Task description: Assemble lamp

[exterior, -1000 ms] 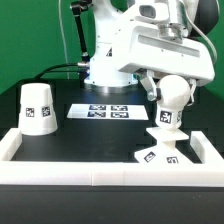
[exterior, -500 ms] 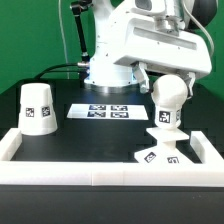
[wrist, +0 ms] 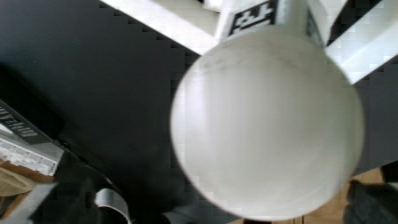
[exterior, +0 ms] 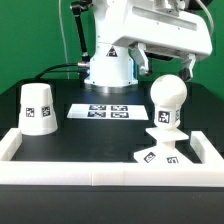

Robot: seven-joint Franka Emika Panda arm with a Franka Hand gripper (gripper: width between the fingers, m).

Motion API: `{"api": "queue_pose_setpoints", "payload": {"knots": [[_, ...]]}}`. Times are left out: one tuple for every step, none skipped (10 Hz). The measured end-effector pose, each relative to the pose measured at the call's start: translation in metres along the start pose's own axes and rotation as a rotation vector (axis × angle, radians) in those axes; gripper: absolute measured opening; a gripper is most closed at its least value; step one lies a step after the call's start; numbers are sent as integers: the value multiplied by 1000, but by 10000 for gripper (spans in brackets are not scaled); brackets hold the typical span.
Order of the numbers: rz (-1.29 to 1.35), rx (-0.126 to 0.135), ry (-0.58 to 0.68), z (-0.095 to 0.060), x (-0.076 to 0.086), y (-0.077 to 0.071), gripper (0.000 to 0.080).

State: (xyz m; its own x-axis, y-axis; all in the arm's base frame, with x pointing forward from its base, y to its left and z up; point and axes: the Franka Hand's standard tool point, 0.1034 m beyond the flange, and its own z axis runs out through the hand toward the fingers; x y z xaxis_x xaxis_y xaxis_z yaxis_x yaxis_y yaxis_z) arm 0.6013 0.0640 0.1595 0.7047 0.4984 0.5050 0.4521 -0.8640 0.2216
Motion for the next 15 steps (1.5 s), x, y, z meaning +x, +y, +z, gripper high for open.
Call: {"api": "queue_pose_setpoints", "payload": {"knots": [[4,12,-12,1,-1,-3,699],[6,10,-13,2,-2,-2,699],[17,17,-31,6,-8,0,699],[53,85,-112,11,-10,-12,699],[58,105,-136,10,-1,-13,699],[78,141,-200,12,-3,-18,699],[71,170,-265,13,-5,-20,699],[66,182,-296,15,-7,-18,699],[63,207,-363,16,-14,-23,699],[45,226,-423,17,-16,-24,699],[41,224,-425,20,-13,-20,699],[45,219,-421,21,-15,-18,699],[47,219,-422,22,-16,-17,699],[47,219,-421,22,-15,-17,699],[47,219,-420,23,-14,-16,699]]}}
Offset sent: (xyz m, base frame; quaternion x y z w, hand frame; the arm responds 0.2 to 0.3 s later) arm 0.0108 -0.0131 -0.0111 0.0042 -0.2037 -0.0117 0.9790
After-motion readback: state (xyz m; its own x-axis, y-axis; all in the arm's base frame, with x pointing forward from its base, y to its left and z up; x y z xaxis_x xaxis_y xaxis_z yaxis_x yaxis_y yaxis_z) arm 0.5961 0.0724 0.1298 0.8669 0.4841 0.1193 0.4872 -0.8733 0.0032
